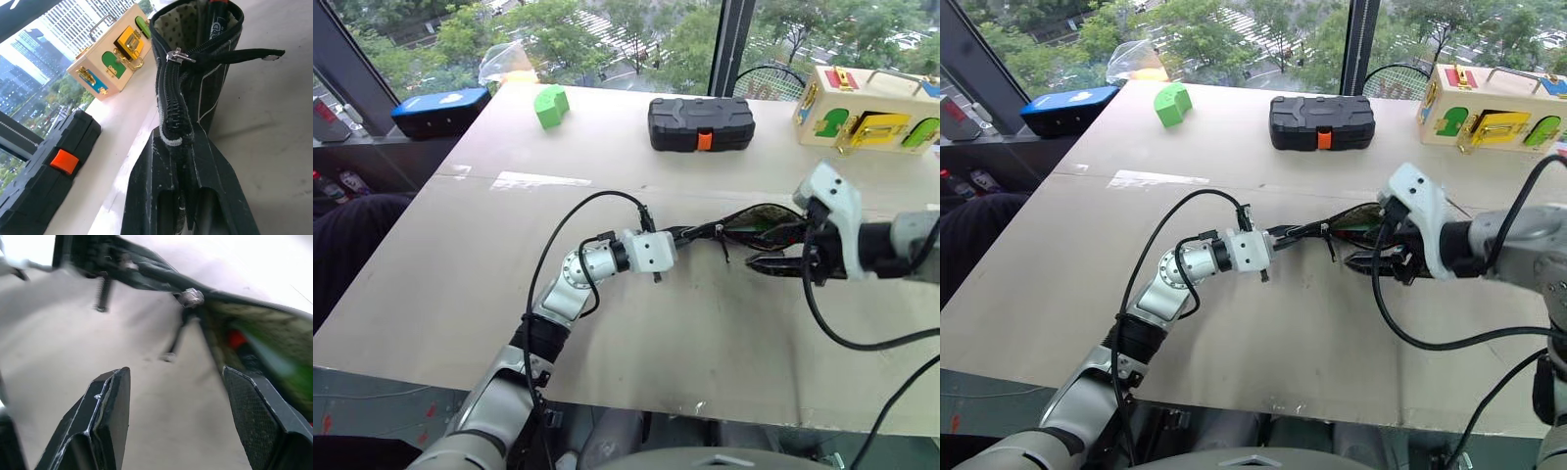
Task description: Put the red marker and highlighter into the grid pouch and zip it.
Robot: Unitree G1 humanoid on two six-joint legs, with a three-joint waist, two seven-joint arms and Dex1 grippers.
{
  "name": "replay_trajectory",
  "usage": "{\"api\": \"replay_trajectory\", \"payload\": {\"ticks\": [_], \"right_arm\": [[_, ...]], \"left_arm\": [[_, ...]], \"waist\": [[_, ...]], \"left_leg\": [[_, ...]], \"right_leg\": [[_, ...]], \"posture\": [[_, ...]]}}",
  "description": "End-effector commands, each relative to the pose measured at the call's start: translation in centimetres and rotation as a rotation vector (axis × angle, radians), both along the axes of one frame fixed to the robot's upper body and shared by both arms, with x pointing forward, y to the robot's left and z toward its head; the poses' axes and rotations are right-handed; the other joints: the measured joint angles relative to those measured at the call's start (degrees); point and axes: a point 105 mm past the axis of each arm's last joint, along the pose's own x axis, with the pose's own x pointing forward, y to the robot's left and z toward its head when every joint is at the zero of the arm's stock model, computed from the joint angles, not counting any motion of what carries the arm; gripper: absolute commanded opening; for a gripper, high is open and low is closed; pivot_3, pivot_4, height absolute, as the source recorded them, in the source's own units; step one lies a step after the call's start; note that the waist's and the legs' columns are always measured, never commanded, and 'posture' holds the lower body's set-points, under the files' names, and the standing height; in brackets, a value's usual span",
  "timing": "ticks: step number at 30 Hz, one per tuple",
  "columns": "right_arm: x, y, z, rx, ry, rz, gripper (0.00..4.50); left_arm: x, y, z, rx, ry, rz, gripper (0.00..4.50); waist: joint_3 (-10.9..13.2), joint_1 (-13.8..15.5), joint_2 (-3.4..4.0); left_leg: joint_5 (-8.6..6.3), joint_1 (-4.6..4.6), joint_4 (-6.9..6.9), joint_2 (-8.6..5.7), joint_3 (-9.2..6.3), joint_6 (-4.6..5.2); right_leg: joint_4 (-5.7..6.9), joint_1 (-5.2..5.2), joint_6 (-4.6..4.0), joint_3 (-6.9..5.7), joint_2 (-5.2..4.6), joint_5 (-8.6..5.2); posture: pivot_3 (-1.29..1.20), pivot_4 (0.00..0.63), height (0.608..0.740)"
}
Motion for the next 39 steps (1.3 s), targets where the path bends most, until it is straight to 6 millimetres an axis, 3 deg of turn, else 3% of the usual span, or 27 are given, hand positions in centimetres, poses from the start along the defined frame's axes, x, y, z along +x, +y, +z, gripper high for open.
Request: {"api": "replay_trajectory", "payload": {"ticks": [1, 6, 12, 16, 20, 22, 25, 28, 34, 39], "right_arm": [[-0.4, 1.5, -1.6, 0.061, -0.005, -0.057, 2.99], [1.0, 1.9, -3.6, 0.131, 0.039, -0.236, 2.99], [2.5, 3.2, -3.0, 0.17, 0.037, -0.281, 2.99], [3.9, 3.6, -2.8, 0.177, 0.046, -0.334, 2.0], [4.3, 3.4, -2.7, 0.179, 0.043, -0.362, 0.18], [4.2, 2.8, -2.5, 0.178, 0.034, -0.376, 0.04], [4.2, 0.5, -1.7, 0.176, 0.006, -0.42, 0.04], [4.3, -4.4, -0.6, 0.141, -0.021, -0.537, 0.04], [3.9, -12.0, 0.7, 0.025, -0.028, -0.759, 0.04], [3.7, -14.4, 0.5, -0.066, -0.024, -0.836, 0.04]], "left_arm": [[0.2, 0.1, 1.6, -0.027, -0.041, -0.008, 0.0], [0.0, 0.1, 1.6, -0.014, -0.047, -0.022, 0.0], [-0.2, 0.1, 1.6, 0.012, -0.064, -0.039, 0.0], [-0.3, 0.0, 1.6, 0.024, -0.074, -0.046, 0.0], [-0.3, 0.2, 1.7, 0.03, -0.081, -0.043, 0.0], [-0.3, 0.5, 1.6, 0.033, -0.08, -0.036, 0.0], [-0.1, 1.1, 1.3, 0.042, -0.07, -0.013, 0.0], [0.2, 2.1, 0.9, 0.056, -0.06, 0.017, 0.0], [0.5, 3.2, 0.6, 0.07, -0.052, 0.051, 0.0], [0.7, 3.3, 0.5, 0.073, -0.053, 0.057, 0.0]], "waist": [[0.0, 0.0, 0.01], [0.0, 0.0, 0.07], [0.0, -0.2, 0.09], [0.0, -0.3, 0.09], [0.0, -0.3, 0.1], [0.0, -0.4, 0.1], [0.0, -0.4, 0.11], [0.1, 0.0, 0.14], [0.1, -0.2, 0.17], [0.1, -0.5, 0.16]], "left_leg": [[0.0, 0.01, 0.0, 0.01, -0.01, 0.0], [0.01, -0.01, 0.03, -0.04, 0.04, 0.0], [0.01, 0.04, 0.02, -0.04, 0.07, 0.0], [0.01, 0.08, 0.01, -0.03, 0.16, 0.0], [0.01, 0.09, 0.02, -0.03, 0.15, 0.0], [0.01, 0.09, 0.01, -0.03, 0.16, 0.0], [0.01, 0.1, 0.01, -0.03, 0.17, 0.0], [0.01, 0.07, 0.04, -0.05, 0.18, 0.01], [0.0, 0.08, -0.03, 0.0, 0.28, 0.02], [-0.01, 0.1, -0.01, 0.03, 0.36, 0.04]], "right_leg": [[0.02, 0.0, 0.0, -0.01, 0.02, 0.0], [0.08, -0.06, 0.0, 0.06, 0.0, 0.0], [0.2, -0.14, 0.0, 0.1, 0.05, 0.0], [0.35, -0.16, -0.01, 0.12, 0.05, -0.01], [0.42, -0.2, -0.01, 0.12, 0.06, -0.01], [0.48, -0.2, -0.01, 0.12, 0.06, -0.01], [0.5, -0.22, -0.01, 0.12, 0.06, -0.01], [0.4, -0.2, -0.01, 0.11, 0.05, -0.01], [0.3, -0.13, 0.0, 0.11, 0.06, -0.01], [0.31, -0.12, 0.0, 0.18, 0.05, -0.01]], "posture": [[0.0, 0.15, 0.74], [0.0, 0.15, 0.74], [0.0, 0.15, 0.74], [0.0, 0.15, 0.74], [0.0, 0.15, 0.74], [0.0, 0.15, 0.74], [0.0, 0.15, 0.74], [0.0, 0.15, 0.74], [0.0, 0.15, 0.74], [0.0, 0.15, 0.74]]}}
